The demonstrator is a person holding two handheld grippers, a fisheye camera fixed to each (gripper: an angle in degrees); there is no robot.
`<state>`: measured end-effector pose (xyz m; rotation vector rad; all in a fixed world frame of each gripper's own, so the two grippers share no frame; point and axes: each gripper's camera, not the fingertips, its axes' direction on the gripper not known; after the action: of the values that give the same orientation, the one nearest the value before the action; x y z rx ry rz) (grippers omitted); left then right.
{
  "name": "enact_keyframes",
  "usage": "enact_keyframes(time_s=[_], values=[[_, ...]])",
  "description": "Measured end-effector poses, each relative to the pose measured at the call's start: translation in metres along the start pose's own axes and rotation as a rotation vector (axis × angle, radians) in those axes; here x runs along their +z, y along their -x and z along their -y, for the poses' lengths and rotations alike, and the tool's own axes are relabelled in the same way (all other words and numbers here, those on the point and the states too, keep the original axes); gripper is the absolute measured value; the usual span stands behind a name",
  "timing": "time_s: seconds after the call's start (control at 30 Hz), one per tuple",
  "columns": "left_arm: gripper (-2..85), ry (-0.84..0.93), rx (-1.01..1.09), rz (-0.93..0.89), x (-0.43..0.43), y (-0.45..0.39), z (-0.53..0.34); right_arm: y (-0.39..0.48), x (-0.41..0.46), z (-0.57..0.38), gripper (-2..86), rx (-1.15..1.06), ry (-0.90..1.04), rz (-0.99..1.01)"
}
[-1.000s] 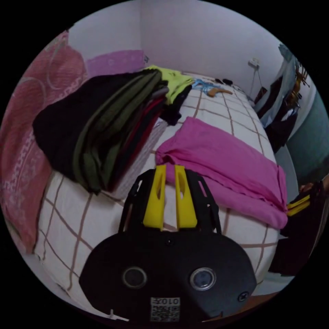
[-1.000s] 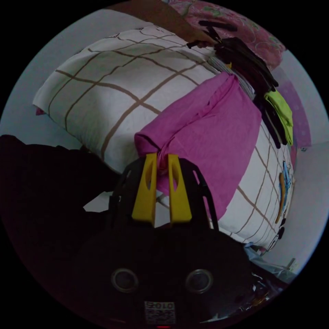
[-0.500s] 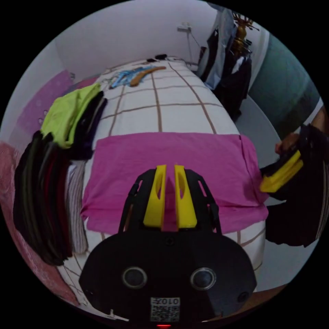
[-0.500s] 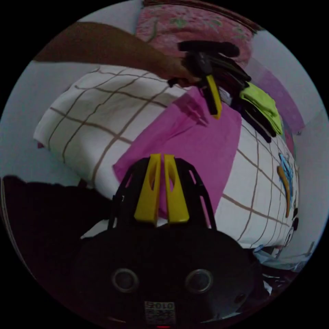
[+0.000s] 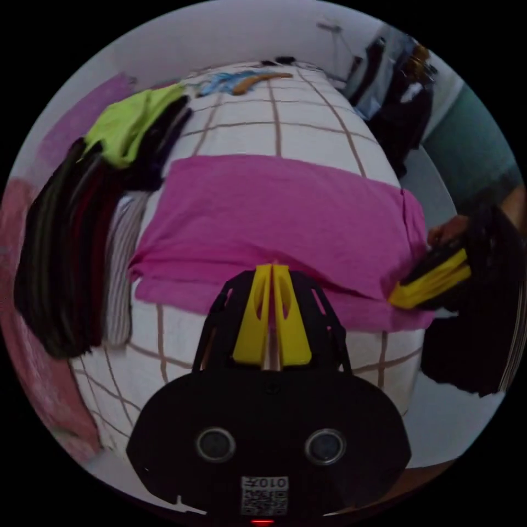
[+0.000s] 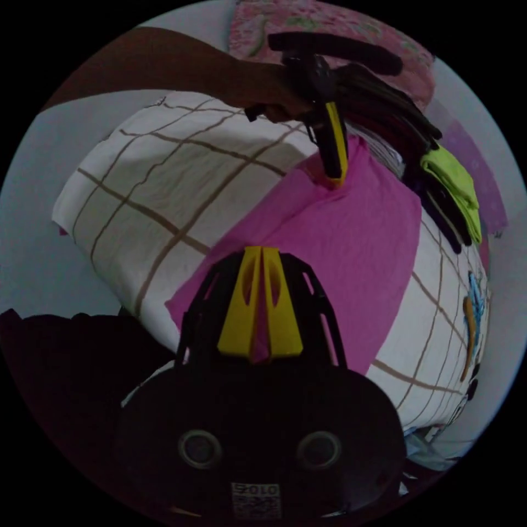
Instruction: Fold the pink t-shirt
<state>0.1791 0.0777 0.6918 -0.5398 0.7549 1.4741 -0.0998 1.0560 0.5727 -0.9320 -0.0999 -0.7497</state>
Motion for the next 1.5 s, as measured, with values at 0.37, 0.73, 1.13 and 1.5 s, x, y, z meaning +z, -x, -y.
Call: enact_keyframes(time_s=[0.37, 0.73, 1.13, 1.5], values=[[-0.2, -0.015, 0.139, -0.043, 0.042, -0.043, 0.054, -0.043, 0.001, -0.025, 1.6, -0.070, 0.003, -0.023], [-0.3, 0.049, 0.018, -0.076, 0.068, -0.033, 0.008, -0.180, 0.025, -0.051, 5.1, 0.349, -0.066, 0.213], [-0.2, 0.029, -0.152, -0.038, 0.088, -0.037, -0.052, -0.243, 0.063, -0.065, 4.9, 0.213, 0.010, 0.222], [0.6, -0.174, -0.337, -0.053, 0.091, -0.103, -0.104, -0.345, 0.029, -0.168, 5.0, 0.241, -0.070, 0.070]])
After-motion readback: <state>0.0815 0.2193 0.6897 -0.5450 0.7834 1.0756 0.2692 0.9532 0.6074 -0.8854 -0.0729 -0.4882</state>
